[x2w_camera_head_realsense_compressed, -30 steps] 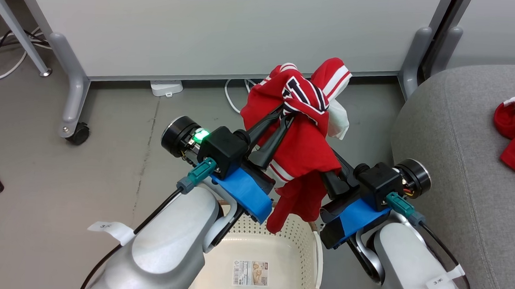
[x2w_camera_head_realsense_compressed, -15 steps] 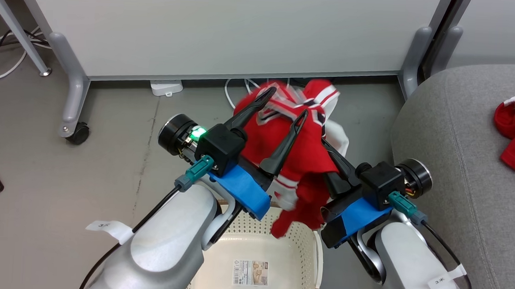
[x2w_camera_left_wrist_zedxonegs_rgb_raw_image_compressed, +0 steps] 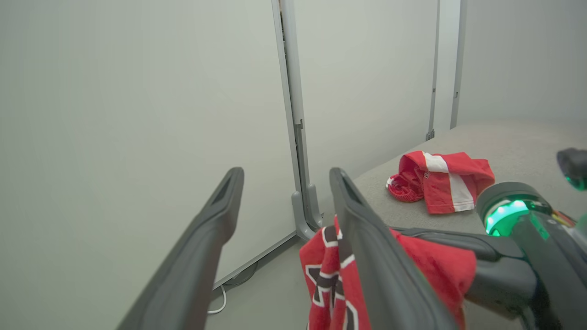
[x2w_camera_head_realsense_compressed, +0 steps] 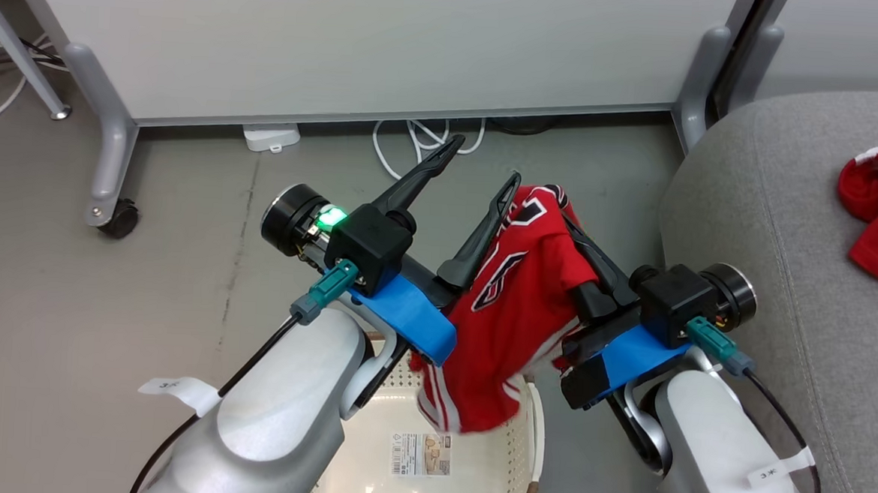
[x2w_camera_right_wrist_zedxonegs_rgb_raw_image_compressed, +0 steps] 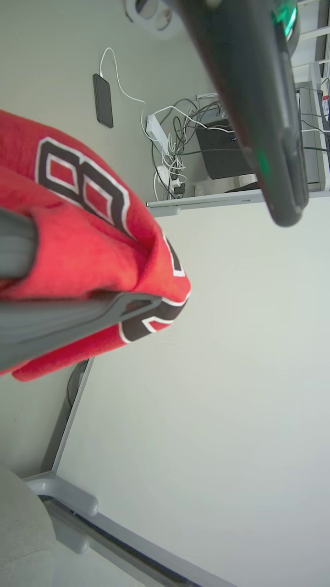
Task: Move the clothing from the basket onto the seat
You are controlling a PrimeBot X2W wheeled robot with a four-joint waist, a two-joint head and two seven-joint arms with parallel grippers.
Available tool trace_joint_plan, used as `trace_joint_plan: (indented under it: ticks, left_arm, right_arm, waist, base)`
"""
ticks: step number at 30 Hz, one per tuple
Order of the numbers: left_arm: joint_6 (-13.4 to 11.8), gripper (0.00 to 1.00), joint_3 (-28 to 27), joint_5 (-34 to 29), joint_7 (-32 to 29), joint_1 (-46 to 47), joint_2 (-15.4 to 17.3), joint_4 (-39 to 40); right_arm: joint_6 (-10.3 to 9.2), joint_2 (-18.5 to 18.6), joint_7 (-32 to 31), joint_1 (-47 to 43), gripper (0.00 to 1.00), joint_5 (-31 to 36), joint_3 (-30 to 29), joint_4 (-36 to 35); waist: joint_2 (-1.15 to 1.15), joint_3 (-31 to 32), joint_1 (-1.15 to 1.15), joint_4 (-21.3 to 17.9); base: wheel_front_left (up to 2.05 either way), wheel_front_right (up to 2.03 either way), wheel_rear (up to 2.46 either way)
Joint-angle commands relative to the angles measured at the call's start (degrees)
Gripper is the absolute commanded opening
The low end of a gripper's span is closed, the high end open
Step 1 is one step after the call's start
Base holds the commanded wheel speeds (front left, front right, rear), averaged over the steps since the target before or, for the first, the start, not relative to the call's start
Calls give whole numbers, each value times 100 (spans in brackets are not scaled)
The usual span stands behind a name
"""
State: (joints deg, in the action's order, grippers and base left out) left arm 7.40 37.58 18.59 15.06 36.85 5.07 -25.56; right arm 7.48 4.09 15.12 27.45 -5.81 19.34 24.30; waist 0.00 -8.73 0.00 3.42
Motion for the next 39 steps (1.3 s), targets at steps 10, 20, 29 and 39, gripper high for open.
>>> trace_joint_plan:
  ticks: [10,20,29,39]
  left_arm:
    - [7,100,-77,-120,17,-17,35,153]
    - [8,100,48,-176,17,57,116,180]
    - [9,100,182,-198,17,127,186,143]
    - [9,100,425,-178,16,225,236,84]
  right_arm:
    - [3,94,4,-65,0,1,-318,-410]
    - [3,149,4,-240,0,43,-726,-789]
    - [3,120,4,-370,0,31,-980,-1011]
    - [3,34,4,-607,0,14,-1300,-1184]
  waist:
    - [0,-400,0,-432]
    - [0,-701,0,-894]
    - [0,-875,0,-1330]
    - [0,-1049,0,-1815]
  base:
    - [0,0,0]
    - [0,0,0]
    - [0,0,0]
    - [0,0,0]
